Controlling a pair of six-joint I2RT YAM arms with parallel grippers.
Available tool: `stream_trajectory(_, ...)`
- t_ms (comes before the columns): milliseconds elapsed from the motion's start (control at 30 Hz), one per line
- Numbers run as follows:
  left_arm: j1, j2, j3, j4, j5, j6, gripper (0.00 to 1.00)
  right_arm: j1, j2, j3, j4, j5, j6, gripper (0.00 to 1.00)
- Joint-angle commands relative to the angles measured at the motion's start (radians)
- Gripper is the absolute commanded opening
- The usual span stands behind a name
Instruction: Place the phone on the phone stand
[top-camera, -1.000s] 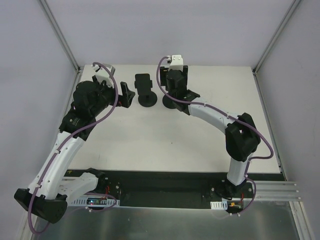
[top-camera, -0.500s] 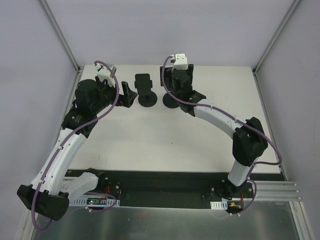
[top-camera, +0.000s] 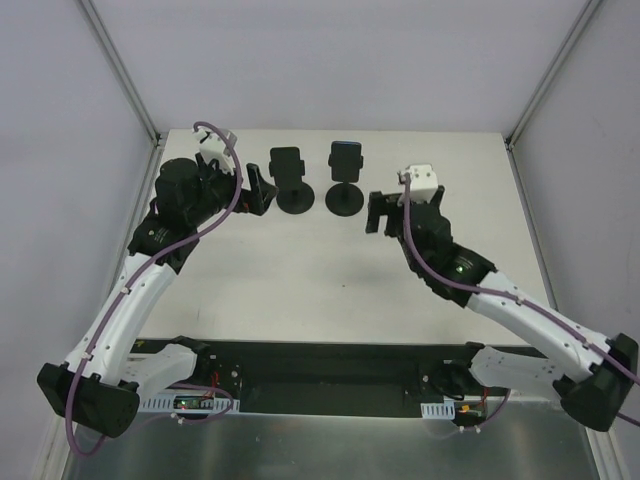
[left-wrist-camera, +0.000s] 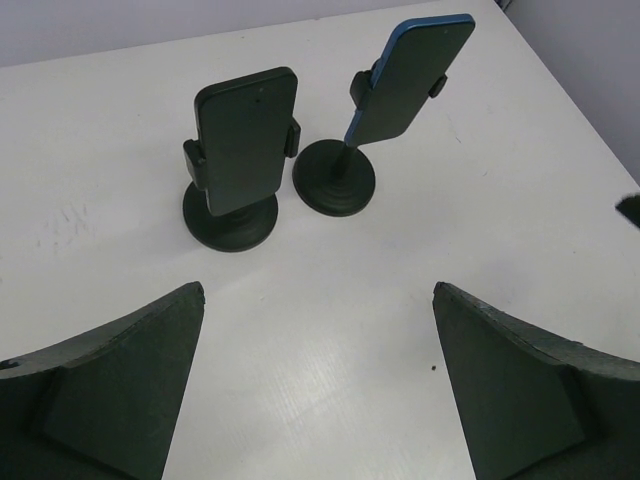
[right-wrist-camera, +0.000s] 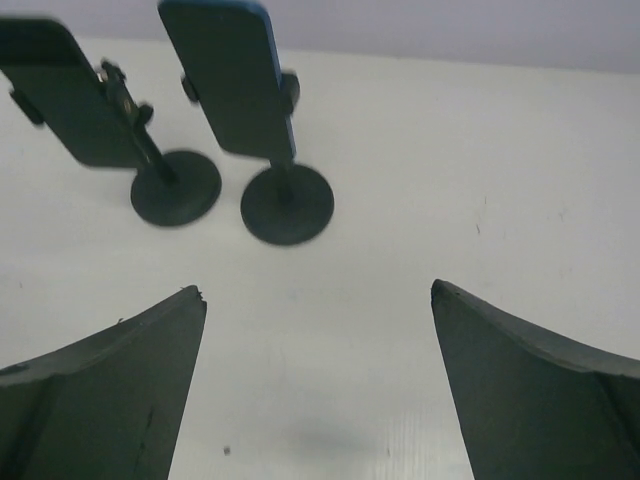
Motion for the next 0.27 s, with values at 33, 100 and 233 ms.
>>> stream_trajectory(33, -0.003, -0.037, -0.044, 0.109, 0.077, -0.028, 0.95, 0.088, -0.264, -0.185, -0.331, 0.066, 0.144, 0.96)
stream_trajectory(100, -0.019, -0.054, -0.061, 0.129, 0.088, -0.014, 0.95, 0.122, -0.412, -0.230, -0.383, 0.055, 0.185, 0.96)
stream_trajectory(233, -0.096, -0.164, -0.104, 0.192, 0.041, 0.023, 0.98, 0.146, -0.674, -0.298, -0.431, -0.011, 0.199, 0.96)
